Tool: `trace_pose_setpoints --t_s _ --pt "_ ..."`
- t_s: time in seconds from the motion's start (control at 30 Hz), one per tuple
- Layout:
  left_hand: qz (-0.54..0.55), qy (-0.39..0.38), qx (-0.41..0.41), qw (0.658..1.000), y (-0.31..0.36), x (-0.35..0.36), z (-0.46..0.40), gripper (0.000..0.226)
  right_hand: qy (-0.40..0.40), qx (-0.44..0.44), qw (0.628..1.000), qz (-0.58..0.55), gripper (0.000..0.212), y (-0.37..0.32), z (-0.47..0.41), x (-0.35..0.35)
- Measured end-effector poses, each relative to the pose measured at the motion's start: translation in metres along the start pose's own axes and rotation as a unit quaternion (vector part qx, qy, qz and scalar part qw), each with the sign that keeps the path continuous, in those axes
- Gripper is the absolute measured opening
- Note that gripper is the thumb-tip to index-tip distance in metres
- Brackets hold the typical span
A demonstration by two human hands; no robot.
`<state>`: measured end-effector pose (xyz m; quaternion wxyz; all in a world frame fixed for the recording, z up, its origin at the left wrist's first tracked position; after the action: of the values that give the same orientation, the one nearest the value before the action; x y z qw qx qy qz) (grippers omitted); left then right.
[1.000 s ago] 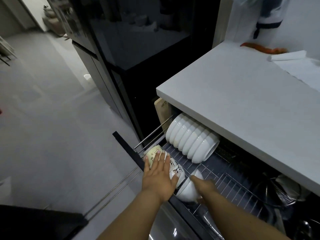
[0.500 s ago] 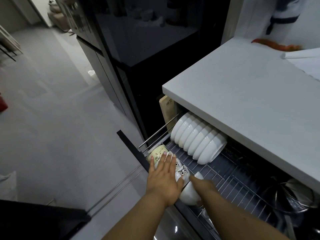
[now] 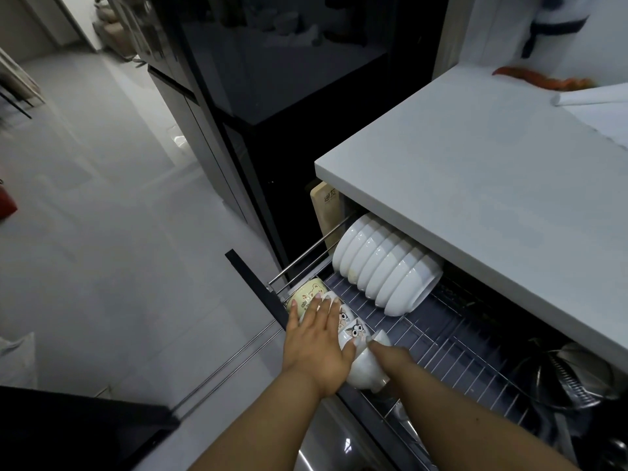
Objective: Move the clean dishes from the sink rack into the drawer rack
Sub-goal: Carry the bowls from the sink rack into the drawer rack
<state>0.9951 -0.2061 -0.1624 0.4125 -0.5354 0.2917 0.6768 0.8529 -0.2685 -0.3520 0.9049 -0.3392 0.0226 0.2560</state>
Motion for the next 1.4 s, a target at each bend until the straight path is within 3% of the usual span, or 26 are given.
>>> trace_pose_setpoints --t_s 0.07,0.17,0.3,0.6,0.77,0.9,1.23,1.4 --pt "-0.004 -0.004 -0.004 1.000 0.000 -0.001 0.001 0.093 0.012 -0.017 0.999 0.046 0.102 -0.003 0.000 -0.013" --pt "-0.007 -0.019 -0.012 1.000 -0.002 -0.001 0.003 0.084 0.037 -0.037 0.993 0.105 0.084 -0.021 0.026 -0.037" --pt "0.022 -0.041 -0.015 0.999 -0.001 -0.002 0.009 0.071 0.048 -0.078 0.992 0.081 0.081 -0.043 0.057 -0.057" --pt "0.084 -0.010 0.019 0.996 0.034 -0.032 0.051 0.066 0.069 -0.172 0.981 0.061 0.039 -0.083 0.122 -0.092" --pt "0.107 0.026 0.039 0.993 0.052 -0.061 0.080 0.064 0.089 -0.215 0.972 -0.025 0.033 -0.091 0.176 -0.125" --pt "0.143 0.062 0.057 0.986 0.077 -0.092 0.103 0.063 0.113 -0.234 0.958 -0.122 0.044 -0.085 0.221 -0.163" --pt "0.267 0.018 0.158 0.951 0.190 -0.121 0.160 0.065 0.151 -0.211 0.936 -0.236 0.027 -0.045 0.305 -0.264" --pt "0.267 0.011 0.215 0.939 0.256 -0.130 0.189 0.066 0.217 -0.254 0.911 -0.240 0.029 -0.009 0.338 -0.326"
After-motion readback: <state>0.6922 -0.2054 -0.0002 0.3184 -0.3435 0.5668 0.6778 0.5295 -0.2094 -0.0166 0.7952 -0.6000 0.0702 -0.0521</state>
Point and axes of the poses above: each hand's wrist, its own z-axis away from the middle knuckle, its own x-axis out of the palm, y = z × x, the point moved 9 cm from there along -z, towards the middle knuckle, and after that the axes turned 9 degrees about -x, right-handed, at the moved point
